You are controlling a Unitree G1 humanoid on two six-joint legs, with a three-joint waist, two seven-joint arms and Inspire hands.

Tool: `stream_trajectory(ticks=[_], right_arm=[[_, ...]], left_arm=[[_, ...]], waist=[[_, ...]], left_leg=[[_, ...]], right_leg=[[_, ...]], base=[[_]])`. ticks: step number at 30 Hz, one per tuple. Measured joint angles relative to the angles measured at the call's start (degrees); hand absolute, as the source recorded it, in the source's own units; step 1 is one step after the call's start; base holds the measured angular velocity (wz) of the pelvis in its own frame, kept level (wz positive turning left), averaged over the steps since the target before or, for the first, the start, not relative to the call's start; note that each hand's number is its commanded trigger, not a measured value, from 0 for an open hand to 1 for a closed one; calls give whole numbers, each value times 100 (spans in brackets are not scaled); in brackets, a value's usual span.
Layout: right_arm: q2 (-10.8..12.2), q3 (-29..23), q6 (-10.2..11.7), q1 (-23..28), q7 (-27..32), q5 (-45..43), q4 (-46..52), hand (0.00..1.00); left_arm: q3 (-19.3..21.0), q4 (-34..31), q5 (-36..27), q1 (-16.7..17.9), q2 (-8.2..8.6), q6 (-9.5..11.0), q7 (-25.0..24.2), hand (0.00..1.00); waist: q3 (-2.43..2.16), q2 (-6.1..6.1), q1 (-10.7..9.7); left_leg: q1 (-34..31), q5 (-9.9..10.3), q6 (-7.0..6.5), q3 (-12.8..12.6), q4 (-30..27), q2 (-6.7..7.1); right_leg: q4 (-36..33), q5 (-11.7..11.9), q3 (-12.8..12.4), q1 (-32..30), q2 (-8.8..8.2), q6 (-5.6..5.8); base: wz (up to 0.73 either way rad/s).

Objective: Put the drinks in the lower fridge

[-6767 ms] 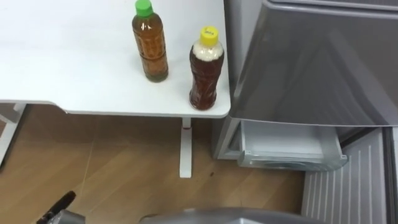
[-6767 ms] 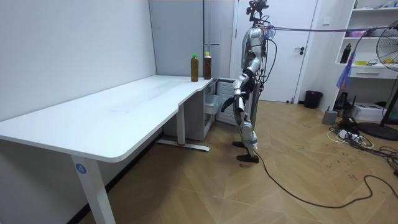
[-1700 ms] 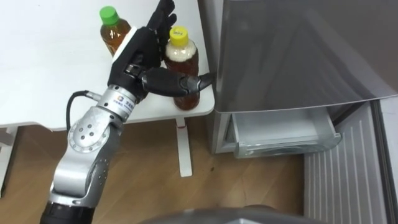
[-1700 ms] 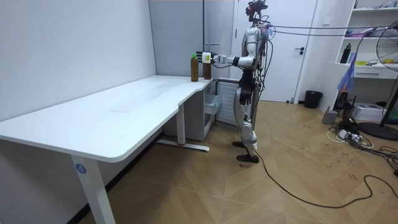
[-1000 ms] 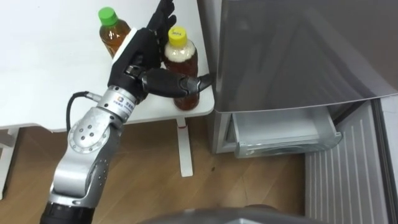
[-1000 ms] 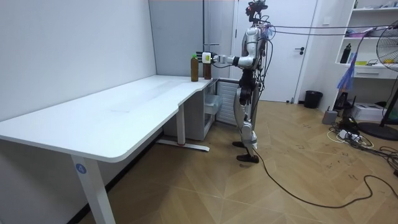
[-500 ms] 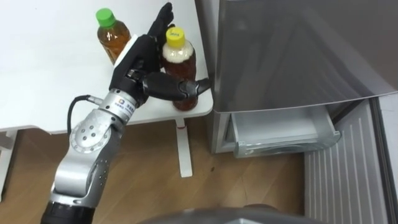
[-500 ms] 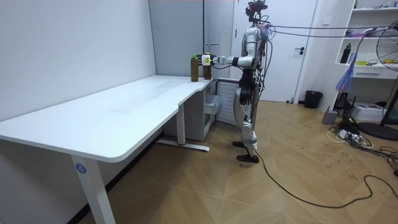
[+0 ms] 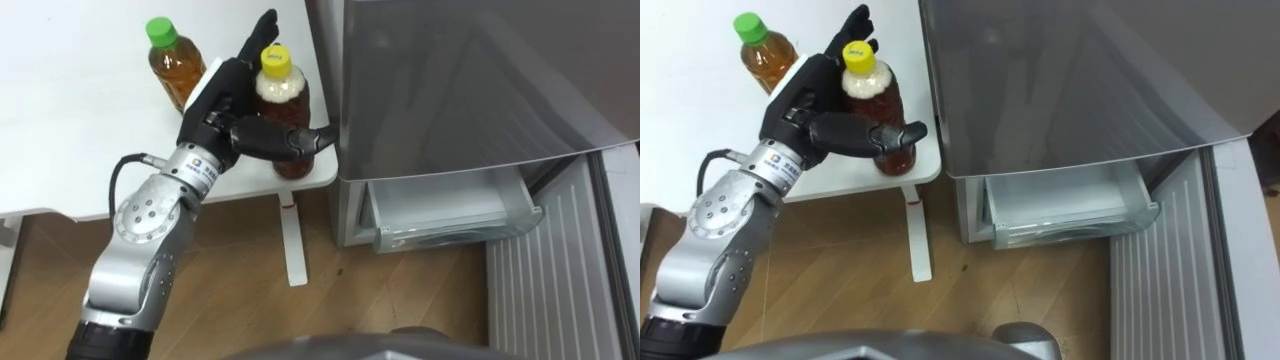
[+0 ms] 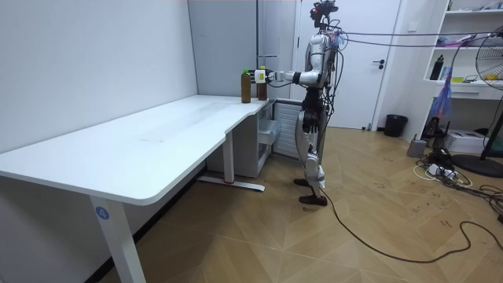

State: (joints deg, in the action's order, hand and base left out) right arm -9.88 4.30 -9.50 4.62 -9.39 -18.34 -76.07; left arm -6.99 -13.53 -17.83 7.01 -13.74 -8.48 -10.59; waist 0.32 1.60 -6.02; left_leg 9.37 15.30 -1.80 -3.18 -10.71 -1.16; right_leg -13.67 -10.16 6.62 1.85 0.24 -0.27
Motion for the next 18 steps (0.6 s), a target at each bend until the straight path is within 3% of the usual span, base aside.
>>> stream_trajectory(ticks=[6, 9, 18], right_arm=[[-1, 1, -54, 1, -1, 0, 1, 0], [-2, 0, -57, 1, -1, 0, 4, 0], [-1, 5, -57, 0, 1, 2, 43, 0]], left_arm=[[0, 0, 0, -3, 1, -33, 37, 100], [2, 3, 5, -4, -6, -74, 51, 100], [-24, 50, 4, -1, -19, -304, 50, 100]], waist=[[21, -32, 0], [5, -7, 1], [10, -18, 2]], left_leg=[[9, 0, 0, -2, 1, -1], [10, 0, 0, -3, 1, 1], [-29, 0, 0, -4, 1, -1]], right_leg=[[-4, 0, -11, 3, 0, 0], [0, 0, -12, 0, 1, 0], [-24, 1, -17, -75, 1, -1]], base=[[-1], [0], [0]])
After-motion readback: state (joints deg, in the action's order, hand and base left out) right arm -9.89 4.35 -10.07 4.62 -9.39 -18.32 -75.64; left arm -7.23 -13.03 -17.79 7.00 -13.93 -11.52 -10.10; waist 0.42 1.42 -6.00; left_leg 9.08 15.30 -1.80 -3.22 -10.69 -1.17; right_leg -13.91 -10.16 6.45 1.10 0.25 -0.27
